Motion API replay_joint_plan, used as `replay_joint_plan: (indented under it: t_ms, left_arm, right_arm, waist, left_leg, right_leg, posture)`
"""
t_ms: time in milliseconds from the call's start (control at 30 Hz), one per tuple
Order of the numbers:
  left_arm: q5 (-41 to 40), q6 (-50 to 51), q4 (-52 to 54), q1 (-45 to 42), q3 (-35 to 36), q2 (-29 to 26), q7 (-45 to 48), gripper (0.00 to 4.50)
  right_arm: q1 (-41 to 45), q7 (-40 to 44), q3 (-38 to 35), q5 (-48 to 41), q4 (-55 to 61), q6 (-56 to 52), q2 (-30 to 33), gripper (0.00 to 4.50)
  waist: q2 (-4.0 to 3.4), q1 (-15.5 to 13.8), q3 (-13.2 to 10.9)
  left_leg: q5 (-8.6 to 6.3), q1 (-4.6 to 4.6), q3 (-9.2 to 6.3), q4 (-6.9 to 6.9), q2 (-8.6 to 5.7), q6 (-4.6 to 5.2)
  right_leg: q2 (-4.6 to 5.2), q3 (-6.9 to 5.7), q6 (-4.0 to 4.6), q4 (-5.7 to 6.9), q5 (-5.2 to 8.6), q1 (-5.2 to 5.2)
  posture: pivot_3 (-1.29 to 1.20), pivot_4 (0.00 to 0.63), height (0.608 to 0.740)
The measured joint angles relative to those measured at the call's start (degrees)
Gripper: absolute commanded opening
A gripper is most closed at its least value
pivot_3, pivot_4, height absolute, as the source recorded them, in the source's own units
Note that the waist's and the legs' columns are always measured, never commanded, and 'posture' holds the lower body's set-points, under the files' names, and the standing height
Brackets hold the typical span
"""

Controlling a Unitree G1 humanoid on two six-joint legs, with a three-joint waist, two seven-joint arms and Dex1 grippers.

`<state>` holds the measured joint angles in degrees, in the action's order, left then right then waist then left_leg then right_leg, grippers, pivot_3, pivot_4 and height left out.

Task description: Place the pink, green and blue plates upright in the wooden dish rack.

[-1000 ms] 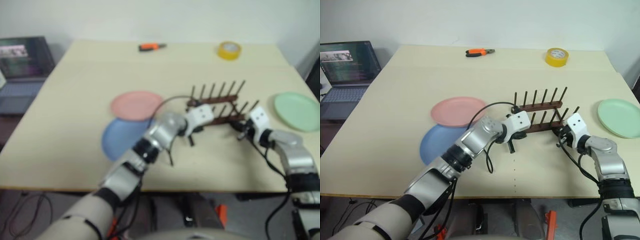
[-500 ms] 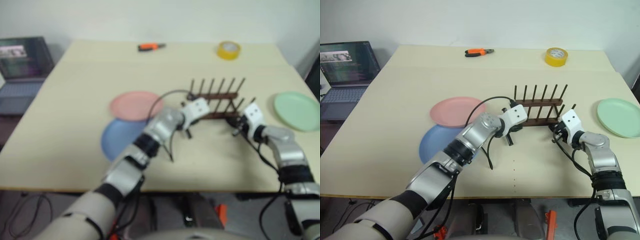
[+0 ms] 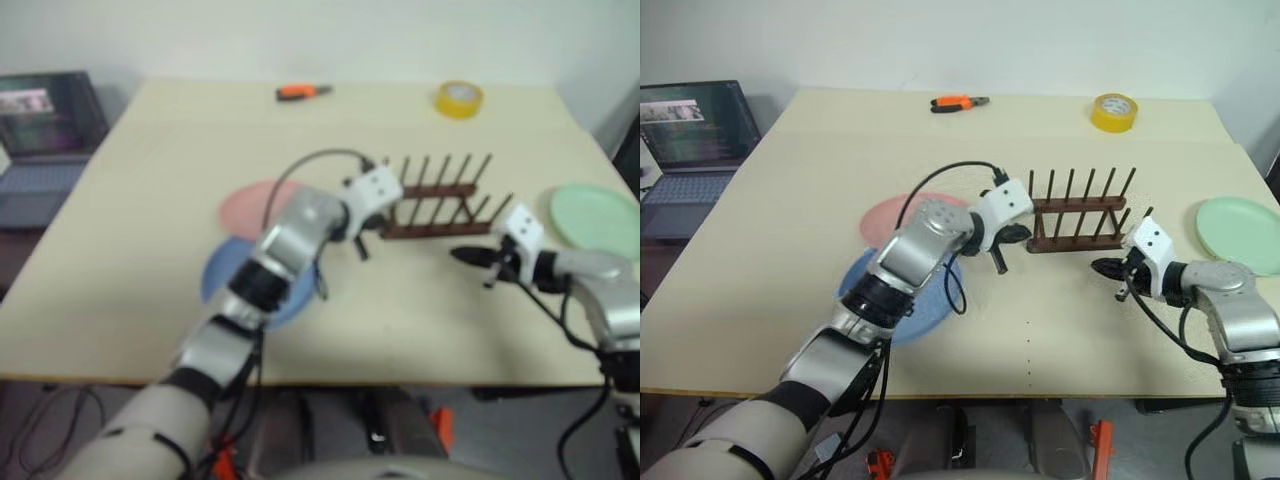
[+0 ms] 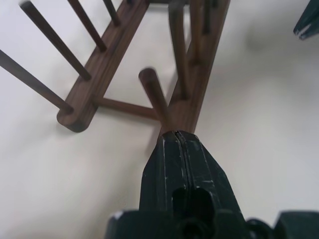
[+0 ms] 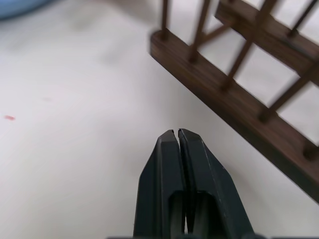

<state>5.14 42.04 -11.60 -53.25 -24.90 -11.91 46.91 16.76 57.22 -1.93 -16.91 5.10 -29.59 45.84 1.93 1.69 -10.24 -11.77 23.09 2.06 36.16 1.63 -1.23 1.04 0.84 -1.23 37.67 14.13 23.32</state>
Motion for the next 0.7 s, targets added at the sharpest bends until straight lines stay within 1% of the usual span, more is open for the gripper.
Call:
replay_joint_plan:
  t_ms: [167,200,300,400,433,467,600,633,667,700]
  left_arm:
    - [-2.7,3.5,6.0,-0.4,3.2,-3.9,1.2,0.00]
    - [-3.0,4.0,6.6,-0.4,3.6,-4.6,1.2,0.17]
    - [-4.1,5.1,7.7,-0.4,4.8,-5.5,1.2,0.86]
    - [-6.3,7.0,10.1,-0.4,7.3,-7.7,1.3,2.01]
    - [-7.4,8.0,11.3,-0.4,8.6,-9.2,1.3,2.31]
    - [-8.1,8.9,12.0,-0.4,10.3,-10.4,1.3,2.76]
    - [-10.7,11.5,13.0,-0.5,17.1,-16.7,1.0,4.23]
    - [-11.0,11.5,12.9,-0.5,18.5,-18.1,0.9,4.50]
    - [-11.4,11.5,12.3,-0.7,19.7,-19.6,0.6,4.50]
    - [-11.8,11.5,10.5,-1.2,21.1,-21.1,0.0,4.50]
  right_arm:
    - [-0.3,0.4,-0.4,-0.2,3.4,-2.2,3.3,0.06]
    - [-0.2,0.5,-0.5,-0.4,3.6,-2.4,3.4,0.02]
    - [0.6,1.0,-0.5,-1.4,3.7,-3.0,3.5,0.61]
    - [2.3,1.4,-0.5,-2.3,4.3,-3.8,3.6,1.71]
    - [2.7,1.4,-0.5,-2.4,4.8,-4.1,3.7,2.03]
    - [3.1,1.4,-0.5,-2.6,5.4,-4.5,3.7,2.43]
    - [4.9,1.8,-0.5,-4.3,7.3,-5.4,3.7,3.89]
    - [5.3,1.9,-0.3,-4.6,7.5,-5.7,3.7,4.25]
    - [6.0,1.9,0.0,-4.6,7.6,-5.8,3.6,4.47]
    - [6.9,1.9,0.4,-4.6,7.6,-5.8,3.5,4.47]
  waist:
    - [0.00,0.2,0.0]
    - [0.00,0.2,0.0]
    - [0.01,0.1,0.0]
    - [0.03,0.2,0.0]
    - [0.03,0.2,0.0]
    - [0.03,0.2,0.0]
    - [0.04,0.2,0.0]
    - [0.04,0.1,0.0]
    - [0.06,0.1,0.0]
    - [0.06,0.1,0.0]
  left_leg:
    - [0.00,-0.04,0.04,-0.02,0.02,0.00]
    - [0.00,-0.04,0.02,-0.02,0.02,0.00]
    - [0.00,-0.02,0.02,-0.02,0.02,0.00]
    - [0.00,-0.03,0.04,-0.04,0.03,0.00]
    - [0.00,-0.04,0.03,-0.05,0.05,0.00]
    - [0.00,-0.04,-0.01,-0.06,0.06,0.00]
    - [0.00,-0.04,-0.05,-0.06,0.08,0.00]
    - [0.00,-0.04,-0.04,-0.06,0.07,0.00]
    - [0.00,-0.03,-0.03,-0.05,0.07,0.00]
    - [0.00,-0.04,-0.01,-0.04,0.07,0.00]
  right_leg:
    - [0.00,0.02,0.02,0.00,0.01,0.00]
    - [-0.01,0.02,0.04,0.00,0.02,0.00]
    - [0.00,0.02,0.04,-0.01,0.03,0.00]
    - [-0.01,0.02,0.04,-0.01,0.03,0.02]
    - [-0.02,0.03,0.05,0.00,0.03,0.02]
    - [-0.02,0.02,0.08,0.01,0.04,0.02]
    - [-0.04,-0.02,0.12,0.04,0.07,0.03]
    - [-0.02,-0.02,0.12,0.04,0.07,0.02]
    - [0.00,-0.02,0.12,0.03,0.07,0.02]
    - [0.00,-0.04,0.12,0.03,0.07,0.02]
  posture:
    - [0.00,0.150,0.740]
    - [0.00,0.150,0.740]
    - [0.00,0.150,0.740]
    - [0.00,0.150,0.740]
    - [0.00,0.150,0.740]
    - [0.00,0.150,0.740]
    - [0.00,0.150,0.740]
    - [0.00,0.150,0.740]
    - [0.00,0.150,0.740]
    - [0.00,0.150,0.740]
